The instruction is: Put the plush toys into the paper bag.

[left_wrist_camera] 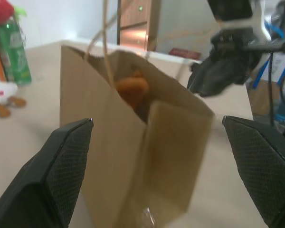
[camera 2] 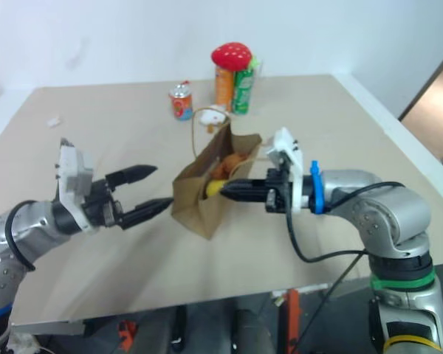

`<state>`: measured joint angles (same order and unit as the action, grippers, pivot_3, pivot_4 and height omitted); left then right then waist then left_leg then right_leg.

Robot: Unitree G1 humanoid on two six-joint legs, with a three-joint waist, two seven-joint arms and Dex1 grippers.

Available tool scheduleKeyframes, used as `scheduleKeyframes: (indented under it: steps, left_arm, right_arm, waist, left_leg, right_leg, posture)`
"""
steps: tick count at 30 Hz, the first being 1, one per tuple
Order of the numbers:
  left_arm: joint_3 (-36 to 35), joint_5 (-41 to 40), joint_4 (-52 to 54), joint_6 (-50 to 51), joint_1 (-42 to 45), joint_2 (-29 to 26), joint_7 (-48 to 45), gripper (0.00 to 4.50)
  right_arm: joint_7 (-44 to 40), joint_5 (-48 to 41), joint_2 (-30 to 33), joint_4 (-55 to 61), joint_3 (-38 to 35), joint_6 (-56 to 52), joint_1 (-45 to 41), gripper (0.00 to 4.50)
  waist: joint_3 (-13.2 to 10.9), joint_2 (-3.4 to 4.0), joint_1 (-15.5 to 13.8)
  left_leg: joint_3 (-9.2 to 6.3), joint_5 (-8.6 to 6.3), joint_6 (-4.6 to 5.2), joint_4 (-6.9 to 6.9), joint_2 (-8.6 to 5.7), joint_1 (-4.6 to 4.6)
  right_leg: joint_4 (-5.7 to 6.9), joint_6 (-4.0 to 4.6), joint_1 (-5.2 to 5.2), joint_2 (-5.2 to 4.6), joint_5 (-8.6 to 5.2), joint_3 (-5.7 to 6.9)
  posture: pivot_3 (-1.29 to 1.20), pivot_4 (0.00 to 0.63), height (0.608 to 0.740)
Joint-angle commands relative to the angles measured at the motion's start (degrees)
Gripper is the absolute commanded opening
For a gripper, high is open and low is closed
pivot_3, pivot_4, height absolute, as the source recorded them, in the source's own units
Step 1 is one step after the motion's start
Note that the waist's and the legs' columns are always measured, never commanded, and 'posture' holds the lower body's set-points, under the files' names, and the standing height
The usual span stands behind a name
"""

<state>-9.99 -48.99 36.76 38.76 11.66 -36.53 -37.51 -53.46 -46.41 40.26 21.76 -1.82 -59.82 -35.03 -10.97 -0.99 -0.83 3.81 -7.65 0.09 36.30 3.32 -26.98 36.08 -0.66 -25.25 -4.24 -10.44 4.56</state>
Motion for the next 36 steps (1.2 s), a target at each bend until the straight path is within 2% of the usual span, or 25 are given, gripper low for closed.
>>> scheduleKeyframes:
  steps: [1,8,16,22,36]
  left_arm:
    - [1.78,2.64,2.19,-2.27,-0.05,1.03,1.71,4.50]
    - [5.87,7.72,0.34,-4.52,2.06,3.27,2.98,4.50]
    - [9.88,7.75,-0.52,-3.78,3.98,5.00,1.18,4.50]
    - [11.44,10.84,-2.65,-4.53,4.17,4.06,0.17,4.50]
    - [14.03,18.07,-6.28,-8.08,5.90,8.85,1.74,4.50]
  right_arm:
    - [0.63,-0.33,-0.22,2.28,1.61,0.42,-0.99,0.08]
    - [0.55,1.36,-0.75,2.98,6.02,2.40,-0.60,0.08]
    - [1.60,4.30,-2.18,2.36,8.53,5.33,-0.77,0.08]
    - [2.19,5.80,-3.15,2.17,9.01,6.52,-0.84,0.08]
    - [1.97,7.25,-3.30,2.43,9.58,7.38,-0.58,0.08]
  waist:
    - [0.00,0.00,-0.09]
    - [0.00,0.00,0.10]
    - [0.00,0.00,0.13]
    - [0.00,0.00,0.13]
    - [0.00,0.00,0.14]
  left_leg:
    - [-0.01,-0.01,-0.02,0.00,0.00,0.00]
    - [0.03,-0.01,-0.01,0.00,0.03,-0.03]
    - [0.03,-0.01,-0.01,-0.02,0.05,-0.04]
    - [0.03,-0.01,-0.02,-0.02,0.05,-0.07]
    - [0.01,-0.02,-0.03,-0.03,0.06,-0.08]
  right_leg:
    - [-0.02,0.00,0.01,-0.06,0.00,0.01]
    - [-0.05,0.00,0.08,-0.07,0.02,0.03]
    - [-0.04,0.08,0.05,-0.01,0.07,0.03]
    - [-0.04,0.08,0.03,0.00,0.07,0.06]
    - [-0.04,0.09,0.01,-0.03,0.07,0.05]
  posture:
    - [0.00,0.150,0.740]
    - [0.00,0.150,0.740]
    - [0.00,0.150,0.740]
    - [0.00,0.150,0.740]
    - [0.00,0.150,0.740]
